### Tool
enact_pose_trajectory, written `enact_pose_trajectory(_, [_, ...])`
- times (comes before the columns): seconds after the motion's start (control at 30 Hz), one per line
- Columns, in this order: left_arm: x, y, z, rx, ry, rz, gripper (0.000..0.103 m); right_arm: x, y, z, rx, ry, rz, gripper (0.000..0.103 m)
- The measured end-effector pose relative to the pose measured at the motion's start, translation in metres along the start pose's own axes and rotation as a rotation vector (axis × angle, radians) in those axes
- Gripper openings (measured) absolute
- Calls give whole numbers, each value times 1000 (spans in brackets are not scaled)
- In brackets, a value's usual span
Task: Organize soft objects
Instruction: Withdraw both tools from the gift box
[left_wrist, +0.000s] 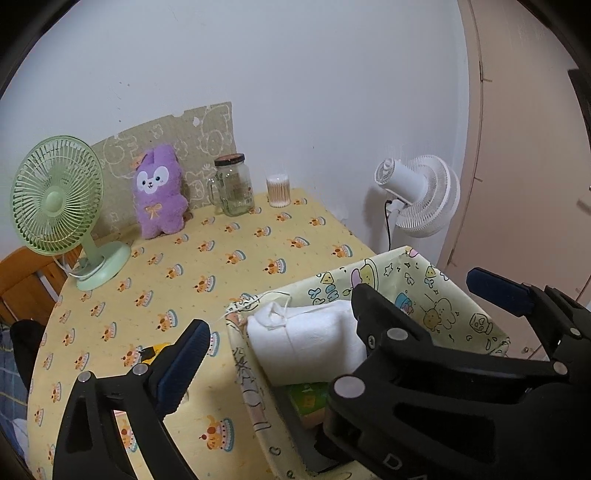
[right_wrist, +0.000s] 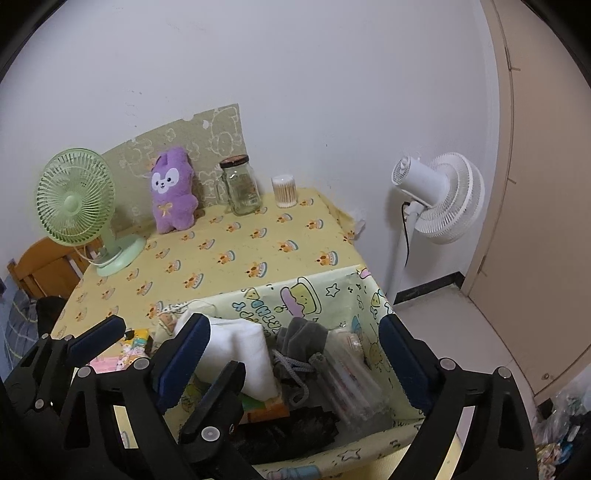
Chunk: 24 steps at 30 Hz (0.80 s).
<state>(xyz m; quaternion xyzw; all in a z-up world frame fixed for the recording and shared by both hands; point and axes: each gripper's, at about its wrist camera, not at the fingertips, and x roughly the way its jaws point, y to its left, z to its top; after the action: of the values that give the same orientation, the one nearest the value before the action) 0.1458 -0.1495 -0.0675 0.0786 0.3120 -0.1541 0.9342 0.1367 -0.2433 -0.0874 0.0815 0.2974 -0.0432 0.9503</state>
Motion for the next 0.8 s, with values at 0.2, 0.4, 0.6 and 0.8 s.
enact_pose_trajectory(0.2, [-17, 9, -4, -15, -42, -1, 99, -13, 10, 0, -22, -15, 18, 95])
enact_pose_trajectory(0.4, [-31, 18, -8, -10, -62, 6, 99, -27, 23, -2, -41, -58, 26, 95])
enact_pose_trajectory(0.6, [-42, 27, -11, -11, -79, 12, 99, -38, 34, -4, -44, -81, 31, 95])
enact_pose_trajectory(0.8, [-53, 37, -17, -19, -93, 10, 98, -47, 48, -6, -72, -72, 29, 95])
